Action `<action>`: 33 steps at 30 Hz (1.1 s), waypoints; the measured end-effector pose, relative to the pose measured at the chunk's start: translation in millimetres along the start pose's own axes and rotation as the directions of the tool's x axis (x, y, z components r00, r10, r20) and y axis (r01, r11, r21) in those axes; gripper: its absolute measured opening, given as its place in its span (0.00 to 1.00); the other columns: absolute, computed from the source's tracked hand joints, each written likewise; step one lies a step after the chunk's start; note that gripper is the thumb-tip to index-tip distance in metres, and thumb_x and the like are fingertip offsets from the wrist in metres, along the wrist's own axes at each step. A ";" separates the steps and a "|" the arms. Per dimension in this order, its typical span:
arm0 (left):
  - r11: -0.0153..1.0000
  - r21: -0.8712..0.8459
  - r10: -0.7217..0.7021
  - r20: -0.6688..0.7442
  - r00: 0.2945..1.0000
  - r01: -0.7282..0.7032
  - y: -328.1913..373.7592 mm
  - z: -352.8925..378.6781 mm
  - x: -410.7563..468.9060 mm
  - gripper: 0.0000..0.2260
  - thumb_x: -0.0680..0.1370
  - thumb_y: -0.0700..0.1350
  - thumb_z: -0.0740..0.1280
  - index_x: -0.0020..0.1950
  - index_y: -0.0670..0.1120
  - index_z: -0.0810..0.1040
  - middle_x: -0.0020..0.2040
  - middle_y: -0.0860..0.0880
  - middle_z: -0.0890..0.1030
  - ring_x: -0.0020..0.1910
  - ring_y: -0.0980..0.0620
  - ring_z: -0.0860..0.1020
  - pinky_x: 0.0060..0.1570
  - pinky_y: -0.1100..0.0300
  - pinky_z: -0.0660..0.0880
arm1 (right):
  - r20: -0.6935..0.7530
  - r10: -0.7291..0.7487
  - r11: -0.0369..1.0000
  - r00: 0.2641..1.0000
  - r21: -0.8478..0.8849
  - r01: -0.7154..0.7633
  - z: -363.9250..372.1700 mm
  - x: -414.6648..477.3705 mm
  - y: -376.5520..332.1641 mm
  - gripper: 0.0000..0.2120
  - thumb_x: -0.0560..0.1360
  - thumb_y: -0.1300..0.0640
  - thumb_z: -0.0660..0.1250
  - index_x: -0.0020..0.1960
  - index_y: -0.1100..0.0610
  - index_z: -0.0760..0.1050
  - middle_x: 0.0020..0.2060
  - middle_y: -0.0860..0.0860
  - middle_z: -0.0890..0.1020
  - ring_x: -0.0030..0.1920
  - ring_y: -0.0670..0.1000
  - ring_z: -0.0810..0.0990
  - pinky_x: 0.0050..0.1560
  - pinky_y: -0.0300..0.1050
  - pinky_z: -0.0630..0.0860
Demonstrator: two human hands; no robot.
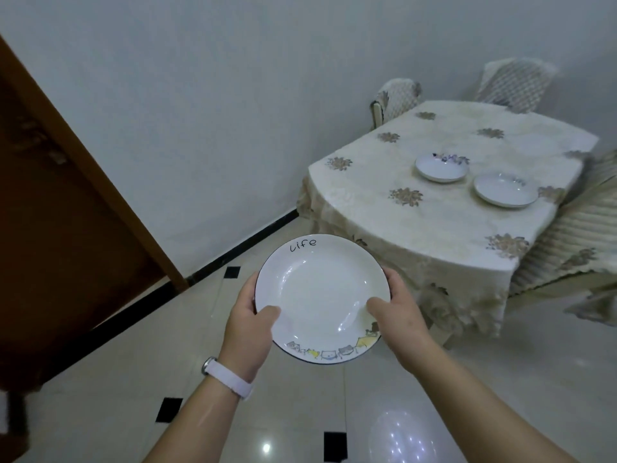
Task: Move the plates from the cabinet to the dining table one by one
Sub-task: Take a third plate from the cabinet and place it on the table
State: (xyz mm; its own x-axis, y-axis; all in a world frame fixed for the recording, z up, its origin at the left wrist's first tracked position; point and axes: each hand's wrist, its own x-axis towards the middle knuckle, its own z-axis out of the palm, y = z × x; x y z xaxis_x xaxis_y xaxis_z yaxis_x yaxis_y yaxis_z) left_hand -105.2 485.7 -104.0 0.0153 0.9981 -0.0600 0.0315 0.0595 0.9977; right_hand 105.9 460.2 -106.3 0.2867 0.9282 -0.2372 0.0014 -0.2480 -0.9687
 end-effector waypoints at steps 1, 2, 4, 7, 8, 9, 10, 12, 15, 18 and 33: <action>1.000 0.000 0.006 0.012 1.000 -0.006 2.1 7.1 10.8 0.29 0.70 0.32 0.61 0.57 0.64 0.78 0.55 0.56 0.83 0.55 0.51 0.80 0.56 0.46 0.77 | 0.002 -0.002 1.000 1.000 0.004 0.002 -3.7 10.4 -6.1 0.26 0.72 0.69 0.58 0.61 0.43 0.70 0.52 0.45 0.81 0.44 0.49 0.80 0.31 0.39 0.75; 1.000 0.004 0.012 0.023 1.000 -0.012 4.1 12.7 21.1 0.28 0.69 0.34 0.61 0.58 0.63 0.78 0.55 0.55 0.83 0.55 0.51 0.80 0.56 0.46 0.77 | 0.004 -0.003 1.000 1.000 0.008 0.003 -6.5 20.2 -10.6 0.26 0.72 0.69 0.58 0.60 0.43 0.70 0.52 0.45 0.80 0.45 0.50 0.80 0.31 0.39 0.75; 1.000 0.008 0.024 0.036 0.999 -0.024 8.0 21.5 42.4 0.27 0.67 0.36 0.61 0.61 0.60 0.77 0.56 0.54 0.83 0.56 0.49 0.80 0.56 0.47 0.77 | 0.002 -0.012 1.000 1.000 0.017 0.012 -11.0 38.3 -18.6 0.26 0.72 0.68 0.58 0.60 0.42 0.70 0.52 0.45 0.80 0.46 0.51 0.80 0.34 0.42 0.77; 0.999 -0.002 0.035 0.044 0.998 -0.035 12.2 32.5 76.5 0.29 0.66 0.36 0.61 0.65 0.56 0.76 0.57 0.54 0.82 0.58 0.50 0.79 0.55 0.50 0.77 | -0.016 -0.020 1.000 1.000 0.022 0.020 -15.5 65.6 -28.9 0.26 0.72 0.68 0.59 0.60 0.40 0.70 0.53 0.45 0.80 0.48 0.51 0.80 0.34 0.39 0.77; 0.999 -0.007 0.040 0.051 0.998 -0.039 12.9 38.0 89.6 0.29 0.66 0.36 0.61 0.65 0.56 0.75 0.58 0.54 0.82 0.58 0.51 0.79 0.54 0.51 0.77 | -0.030 -0.021 0.999 0.999 0.029 0.022 -17.2 77.0 -32.8 0.26 0.72 0.69 0.58 0.60 0.41 0.69 0.52 0.46 0.80 0.47 0.50 0.79 0.32 0.36 0.75; 0.999 -0.012 0.041 0.056 0.998 -0.041 13.1 42.3 101.2 0.29 0.66 0.36 0.62 0.65 0.55 0.75 0.58 0.55 0.82 0.58 0.51 0.79 0.54 0.51 0.77 | -0.041 -0.021 0.999 0.999 0.034 0.023 -18.5 86.8 -36.5 0.26 0.72 0.69 0.58 0.61 0.42 0.69 0.52 0.46 0.80 0.45 0.49 0.79 0.30 0.34 0.74; 0.999 -0.016 0.038 0.057 0.998 -0.037 12.8 46.0 113.6 0.29 0.66 0.37 0.62 0.65 0.56 0.75 0.57 0.55 0.82 0.57 0.52 0.80 0.53 0.52 0.77 | -0.051 -0.021 0.999 0.998 0.034 0.022 -19.4 97.3 -39.2 0.25 0.72 0.69 0.58 0.61 0.43 0.69 0.52 0.46 0.79 0.44 0.48 0.78 0.28 0.33 0.74; 0.999 -0.018 0.034 0.073 0.997 -0.033 10.7 52.5 142.3 0.28 0.66 0.37 0.62 0.64 0.56 0.76 0.56 0.56 0.83 0.56 0.53 0.80 0.51 0.54 0.77 | -0.076 -0.015 0.999 0.997 0.030 0.017 -19.4 120.5 -42.2 0.25 0.72 0.69 0.58 0.61 0.44 0.69 0.52 0.45 0.79 0.42 0.47 0.78 0.29 0.32 0.74; 1.000 -0.015 0.022 0.122 0.992 -0.020 0.1 60.1 187.5 0.28 0.66 0.36 0.61 0.64 0.55 0.76 0.56 0.53 0.83 0.56 0.49 0.80 0.53 0.50 0.77 | -0.108 0.013 1.000 0.994 0.014 -0.011 -14.7 157.5 -41.9 0.25 0.72 0.68 0.58 0.61 0.43 0.69 0.52 0.46 0.80 0.41 0.52 0.79 0.31 0.38 0.76; 0.999 -0.033 -0.006 0.145 0.989 0.011 -11.7 65.0 236.7 0.28 0.66 0.36 0.62 0.64 0.55 0.76 0.57 0.53 0.82 0.57 0.49 0.80 0.54 0.49 0.77 | -0.145 0.029 1.000 0.989 0.003 -0.029 -4.1 201.3 -42.3 0.26 0.72 0.69 0.58 0.60 0.42 0.70 0.52 0.46 0.80 0.44 0.55 0.81 0.33 0.44 0.77; 0.998 -0.064 0.001 0.315 0.949 0.020 16.7 64.6 518.2 0.29 0.66 0.37 0.61 0.64 0.58 0.75 0.57 0.57 0.82 0.57 0.54 0.79 0.53 0.52 0.77 | -0.318 0.030 1.000 0.948 0.012 -0.028 74.9 421.7 -122.4 0.26 0.73 0.69 0.58 0.60 0.40 0.70 0.47 0.40 0.80 0.38 0.49 0.79 0.33 0.44 0.76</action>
State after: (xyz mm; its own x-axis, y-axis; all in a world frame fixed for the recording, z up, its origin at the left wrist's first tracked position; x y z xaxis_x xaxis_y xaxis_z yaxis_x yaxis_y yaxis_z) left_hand -32.2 1002.9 -120.5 0.3290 0.9421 -0.0656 -0.0317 0.0805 0.9962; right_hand 154.9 902.7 -93.1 0.5761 0.7839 -0.2313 -0.0185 -0.2705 -0.9625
